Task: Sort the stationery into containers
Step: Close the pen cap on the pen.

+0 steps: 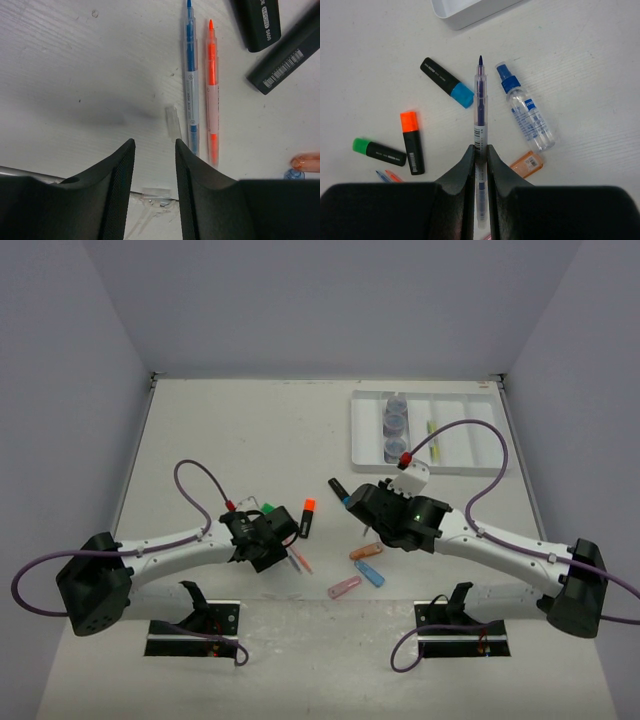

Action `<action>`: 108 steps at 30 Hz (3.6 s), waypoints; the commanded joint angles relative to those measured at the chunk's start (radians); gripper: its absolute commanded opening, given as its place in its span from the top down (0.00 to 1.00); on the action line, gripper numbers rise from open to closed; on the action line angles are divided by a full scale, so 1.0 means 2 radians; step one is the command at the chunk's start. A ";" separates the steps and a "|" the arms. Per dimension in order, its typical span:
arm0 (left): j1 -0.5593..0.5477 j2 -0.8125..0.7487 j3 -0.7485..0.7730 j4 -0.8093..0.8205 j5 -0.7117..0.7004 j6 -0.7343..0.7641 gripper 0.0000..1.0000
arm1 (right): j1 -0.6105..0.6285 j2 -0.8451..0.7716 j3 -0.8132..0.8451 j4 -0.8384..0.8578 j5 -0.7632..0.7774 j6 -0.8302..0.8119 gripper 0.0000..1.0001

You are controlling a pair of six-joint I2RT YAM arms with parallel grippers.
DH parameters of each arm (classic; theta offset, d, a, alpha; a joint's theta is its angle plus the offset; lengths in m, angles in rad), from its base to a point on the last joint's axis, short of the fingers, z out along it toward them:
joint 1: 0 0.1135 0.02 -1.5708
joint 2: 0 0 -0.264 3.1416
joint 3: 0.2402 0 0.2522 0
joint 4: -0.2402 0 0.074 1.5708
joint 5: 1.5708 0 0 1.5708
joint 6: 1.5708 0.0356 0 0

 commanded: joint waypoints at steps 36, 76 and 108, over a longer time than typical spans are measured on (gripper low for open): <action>-0.005 0.057 0.010 0.052 0.000 0.005 0.75 | -0.001 -0.041 -0.036 0.014 0.044 0.016 1.00; -0.006 -0.330 -0.057 0.517 0.088 0.460 1.00 | 0.024 -0.160 -0.249 0.648 -0.472 -0.338 1.00; -0.007 -0.339 -0.089 0.583 0.133 0.440 1.00 | 0.136 -0.187 -0.204 0.618 -0.243 -0.395 1.00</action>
